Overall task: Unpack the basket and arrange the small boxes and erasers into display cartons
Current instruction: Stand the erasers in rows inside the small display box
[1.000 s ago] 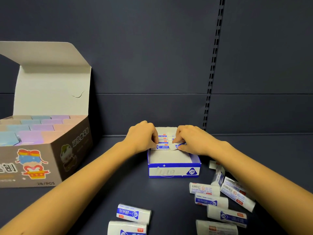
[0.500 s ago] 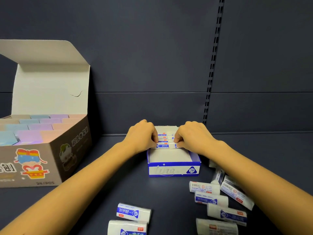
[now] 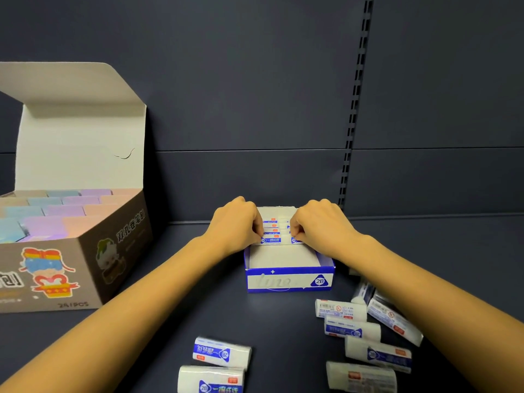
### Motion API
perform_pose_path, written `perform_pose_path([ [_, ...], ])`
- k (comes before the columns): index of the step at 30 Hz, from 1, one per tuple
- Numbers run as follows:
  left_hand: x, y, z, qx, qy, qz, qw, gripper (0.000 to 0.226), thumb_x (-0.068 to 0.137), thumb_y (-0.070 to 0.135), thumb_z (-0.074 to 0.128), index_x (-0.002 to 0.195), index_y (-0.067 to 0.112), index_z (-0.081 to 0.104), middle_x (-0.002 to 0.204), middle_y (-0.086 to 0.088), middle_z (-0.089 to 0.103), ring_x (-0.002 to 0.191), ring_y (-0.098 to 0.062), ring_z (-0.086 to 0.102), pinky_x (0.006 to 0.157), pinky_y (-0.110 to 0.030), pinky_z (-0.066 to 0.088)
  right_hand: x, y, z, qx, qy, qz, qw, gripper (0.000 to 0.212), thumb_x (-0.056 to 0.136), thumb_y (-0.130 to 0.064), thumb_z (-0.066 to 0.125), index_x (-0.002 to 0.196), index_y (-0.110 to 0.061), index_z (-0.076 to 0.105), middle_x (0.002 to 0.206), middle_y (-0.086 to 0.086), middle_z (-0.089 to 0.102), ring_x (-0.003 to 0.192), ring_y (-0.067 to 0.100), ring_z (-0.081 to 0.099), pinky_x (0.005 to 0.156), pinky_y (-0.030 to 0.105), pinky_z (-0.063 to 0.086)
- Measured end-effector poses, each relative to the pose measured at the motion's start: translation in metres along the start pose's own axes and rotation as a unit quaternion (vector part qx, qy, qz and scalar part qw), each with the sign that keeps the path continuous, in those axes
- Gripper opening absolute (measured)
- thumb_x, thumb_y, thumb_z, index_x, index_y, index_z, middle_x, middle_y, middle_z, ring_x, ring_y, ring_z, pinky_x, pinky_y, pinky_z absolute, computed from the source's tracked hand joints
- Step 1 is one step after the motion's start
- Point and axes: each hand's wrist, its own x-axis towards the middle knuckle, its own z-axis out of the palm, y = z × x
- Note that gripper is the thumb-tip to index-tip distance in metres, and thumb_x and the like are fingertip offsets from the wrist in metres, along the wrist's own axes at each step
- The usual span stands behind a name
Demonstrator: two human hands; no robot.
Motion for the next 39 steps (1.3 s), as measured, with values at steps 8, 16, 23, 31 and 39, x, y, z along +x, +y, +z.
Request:
perform_pose_path([
  [8,-0.006,0.0,-0.008,0.013,0.014,0.027,0.999,0.02,0.087,0.028,0.061,0.102,0.02,0.071,0.11,0.004,0.065,0.105,-0.011,0.046,0.068,-0.025,0.037,-0.008,0.001,-0.015,0.015,-0.041,0.003,0.999,0.023,0.09,-0.024,0.05,0.102,-0.022,0.07,0.109,0.002,0.067,0.094,0.023,0.061,0.077,0.034,0.052],
  [16,-0.069,-0.008,-0.066,-0.139,-0.022,0.121,0.983,0.016,0.085,0.026,0.066,0.092,0.014,0.074,0.082,0.011,0.065,0.08,-0.012,0.064,0.075,-0.032,0.054,-0.064,-0.025,-0.064,0.082,0.013,-0.029,0.996,0.023,0.092,-0.038,0.049,0.108,-0.037,0.066,0.111,-0.015,0.067,0.1,0.013,0.061,0.078,0.029,0.05],
  [23,-0.127,-0.013,-0.064,-0.184,-0.233,0.157,0.942,0.021,0.084,0.027,0.067,0.102,0.017,0.073,0.086,0.014,0.067,0.078,-0.004,0.064,0.069,-0.01,0.046,-0.115,-0.061,-0.081,0.113,-0.021,-0.12,0.986,0.022,0.092,-0.043,0.046,0.107,-0.043,0.063,0.107,-0.022,0.064,0.098,0.002,0.053,0.07,0.022,0.034],
  [31,-0.132,0.0,-0.053,-0.172,-0.254,0.203,0.93,0.014,0.082,0.025,0.071,0.09,0.013,0.072,0.095,-0.003,0.065,0.078,-0.019,0.059,0.072,-0.03,0.049,-0.132,-0.099,-0.084,0.173,-0.061,-0.166,0.969,0.018,0.089,-0.041,0.054,0.101,-0.036,0.066,0.093,-0.012,0.066,0.081,0.004,0.055,0.073,0.021,0.044],
  [39,-0.137,-0.006,-0.049,-0.132,-0.222,0.206,0.944,0.018,0.093,0.027,0.055,0.104,0.016,0.061,0.098,0.006,0.055,0.083,-0.004,0.051,0.073,-0.01,0.039,-0.137,-0.12,-0.073,0.151,-0.096,-0.155,0.971,0.039,0.085,-0.054,0.055,0.109,-0.025,0.066,0.105,-0.003,0.064,0.094,0.017,0.057,0.076,0.03,0.045],
])
